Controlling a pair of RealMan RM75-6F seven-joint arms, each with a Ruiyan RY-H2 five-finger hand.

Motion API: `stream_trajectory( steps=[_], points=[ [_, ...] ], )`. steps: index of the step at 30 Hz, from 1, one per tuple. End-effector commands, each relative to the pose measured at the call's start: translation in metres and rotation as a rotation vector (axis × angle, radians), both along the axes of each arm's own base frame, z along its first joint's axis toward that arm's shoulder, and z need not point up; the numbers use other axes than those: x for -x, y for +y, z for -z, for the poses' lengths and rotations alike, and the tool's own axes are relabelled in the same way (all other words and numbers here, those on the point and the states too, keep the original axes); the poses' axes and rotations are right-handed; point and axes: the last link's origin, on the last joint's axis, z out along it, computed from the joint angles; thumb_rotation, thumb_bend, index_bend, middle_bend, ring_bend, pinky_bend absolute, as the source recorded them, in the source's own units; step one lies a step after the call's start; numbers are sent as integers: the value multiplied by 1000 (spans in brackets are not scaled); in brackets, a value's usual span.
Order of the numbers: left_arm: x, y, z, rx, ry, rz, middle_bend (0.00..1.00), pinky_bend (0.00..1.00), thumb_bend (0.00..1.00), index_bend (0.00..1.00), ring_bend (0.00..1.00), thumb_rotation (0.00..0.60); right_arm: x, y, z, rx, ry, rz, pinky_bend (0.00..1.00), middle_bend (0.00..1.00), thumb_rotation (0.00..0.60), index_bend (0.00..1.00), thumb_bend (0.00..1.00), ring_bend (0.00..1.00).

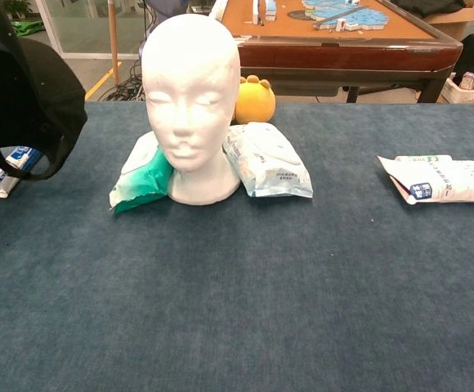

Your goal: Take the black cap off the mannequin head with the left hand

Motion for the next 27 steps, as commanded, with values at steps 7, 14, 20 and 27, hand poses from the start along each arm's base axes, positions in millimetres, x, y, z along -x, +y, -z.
stream_trajectory(
  steps=[7, 14, 20, 27],
  points=[
    [24, -21, 3, 22, 14, -3, 208, 171, 472, 751, 42, 600, 0, -1, 1, -1, -1, 3, 372, 386, 600, 476, 68, 305],
    [43, -41, 5, 29, 61, -9, 222, 171, 473, 756, 45, 600, 0, -1, 0, -2, -3, 1, 372, 386, 600, 476, 68, 305],
    [57, -64, -1, 34, 94, -24, 228, 171, 473, 757, 46, 600, 0, -1, 1, -2, -2, 0, 372, 386, 600, 476, 68, 305],
    [71, -89, -10, 41, 112, -58, 232, 171, 473, 756, 46, 600, -1, -1, 2, -5, 3, 1, 372, 386, 600, 476, 68, 305]
  ],
)
